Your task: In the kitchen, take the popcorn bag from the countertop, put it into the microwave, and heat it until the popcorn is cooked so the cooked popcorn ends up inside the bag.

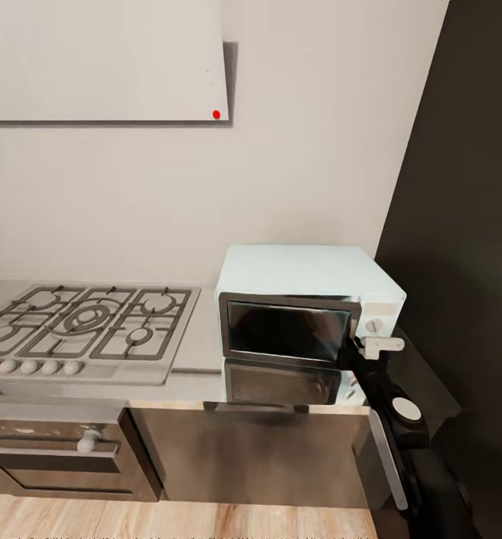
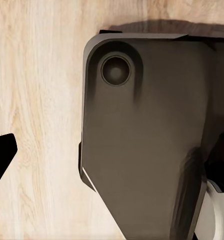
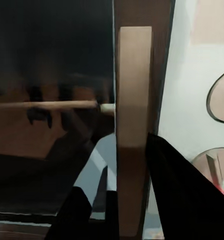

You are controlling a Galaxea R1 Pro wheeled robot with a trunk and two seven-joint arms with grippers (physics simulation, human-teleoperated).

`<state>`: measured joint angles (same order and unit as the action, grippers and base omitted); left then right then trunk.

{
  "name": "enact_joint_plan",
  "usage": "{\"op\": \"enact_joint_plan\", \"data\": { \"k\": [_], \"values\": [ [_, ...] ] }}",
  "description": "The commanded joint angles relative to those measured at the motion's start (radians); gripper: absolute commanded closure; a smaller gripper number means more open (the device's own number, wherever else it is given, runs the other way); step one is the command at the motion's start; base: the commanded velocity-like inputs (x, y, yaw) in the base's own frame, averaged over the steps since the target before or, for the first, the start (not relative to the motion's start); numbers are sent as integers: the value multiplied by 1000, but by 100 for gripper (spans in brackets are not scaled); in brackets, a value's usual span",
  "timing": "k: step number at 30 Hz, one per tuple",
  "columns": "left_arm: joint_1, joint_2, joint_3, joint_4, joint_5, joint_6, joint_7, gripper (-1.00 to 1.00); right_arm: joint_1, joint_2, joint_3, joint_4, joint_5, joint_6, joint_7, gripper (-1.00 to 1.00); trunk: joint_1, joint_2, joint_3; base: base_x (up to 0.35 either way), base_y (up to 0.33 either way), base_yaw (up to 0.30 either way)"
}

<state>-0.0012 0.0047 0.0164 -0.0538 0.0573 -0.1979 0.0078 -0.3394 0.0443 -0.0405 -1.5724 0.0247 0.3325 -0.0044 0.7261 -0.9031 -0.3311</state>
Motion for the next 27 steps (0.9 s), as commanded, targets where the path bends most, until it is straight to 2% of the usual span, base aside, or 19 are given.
{"op": "enact_joint_plan", "data": {
  "k": [1, 27],
  "values": [
    [0, 0, 0, 0, 6, -2, 0, -100, 0, 1, 5, -1, -12, 5, 3, 100, 0, -1, -1, -49, 0, 0],
    [0, 0, 0, 0, 6, -2, 0, -100, -1, 0, 5, -1, -12, 5, 3, 100, 0, -1, -1, -64, 0, 0]
  ]
}}
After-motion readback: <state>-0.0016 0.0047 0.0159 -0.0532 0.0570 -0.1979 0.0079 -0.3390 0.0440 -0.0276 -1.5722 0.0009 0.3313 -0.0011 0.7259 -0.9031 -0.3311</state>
